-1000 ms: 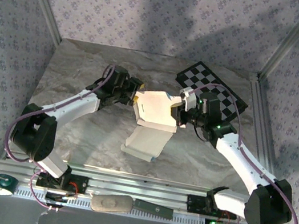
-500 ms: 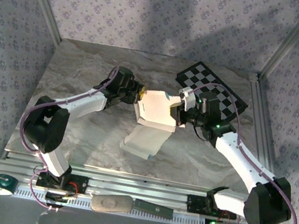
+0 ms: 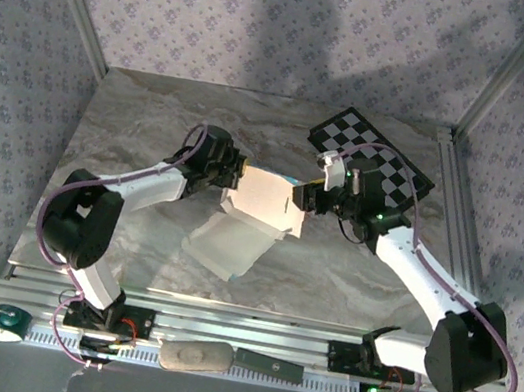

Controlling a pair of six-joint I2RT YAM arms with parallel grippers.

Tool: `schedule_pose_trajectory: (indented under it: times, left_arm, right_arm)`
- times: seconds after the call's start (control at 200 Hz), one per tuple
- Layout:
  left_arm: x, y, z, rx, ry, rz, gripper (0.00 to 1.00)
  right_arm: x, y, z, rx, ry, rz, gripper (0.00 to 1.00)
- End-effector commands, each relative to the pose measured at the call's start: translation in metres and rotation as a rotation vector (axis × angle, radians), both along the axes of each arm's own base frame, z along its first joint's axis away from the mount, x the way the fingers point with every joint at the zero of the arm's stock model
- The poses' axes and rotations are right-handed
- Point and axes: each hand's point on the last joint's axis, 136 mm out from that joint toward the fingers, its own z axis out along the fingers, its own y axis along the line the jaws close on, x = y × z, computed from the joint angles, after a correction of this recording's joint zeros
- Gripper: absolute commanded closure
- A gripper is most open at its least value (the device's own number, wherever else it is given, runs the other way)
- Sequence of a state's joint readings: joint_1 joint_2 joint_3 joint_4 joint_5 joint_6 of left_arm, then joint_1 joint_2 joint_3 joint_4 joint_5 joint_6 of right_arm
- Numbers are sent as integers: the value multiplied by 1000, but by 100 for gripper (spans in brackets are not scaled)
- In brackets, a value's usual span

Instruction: Fold the paper box

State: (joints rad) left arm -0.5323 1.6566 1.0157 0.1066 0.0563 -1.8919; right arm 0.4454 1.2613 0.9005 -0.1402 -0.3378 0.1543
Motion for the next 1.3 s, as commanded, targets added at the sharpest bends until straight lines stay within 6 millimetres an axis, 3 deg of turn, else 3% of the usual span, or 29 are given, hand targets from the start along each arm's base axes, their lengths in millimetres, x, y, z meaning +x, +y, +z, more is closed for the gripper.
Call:
schedule_pose_trajectory:
  times: [0.0, 0.115, 0.205, 0.385, 0.66, 0.84, 1.089, 1.294]
  left_arm:
    - [-1, 7, 14, 39, -51, 51, 100]
    - [-2, 10, 10, 82, -75, 85, 100]
    - [-2, 12, 5, 102, -103, 116, 100]
    - [-3, 17, 0, 101, -162, 158, 100]
    - [-9, 29, 17, 111, -278, 180, 100]
    - [-7, 28, 29, 95, -357, 172, 100]
    - [-10, 28, 41, 86, -426, 153, 100]
    - [-11, 29, 42, 76, -452, 155, 100]
  right_arm:
    - [-1, -25, 34, 97, 39, -214, 43]
    - [-27, -45, 54, 293, 136, -441, 45]
    - [-49, -46, 53, 505, 271, -593, 49]
    - [-70, -8, 59, 700, 435, -704, 54]
    - [-64, 63, 15, 820, 793, -792, 52]
    - [-41, 86, 4, 890, 867, -838, 51]
    - [5, 97, 2, 934, 850, -855, 54]
    - [26, 106, -16, 956, 896, -871, 62]
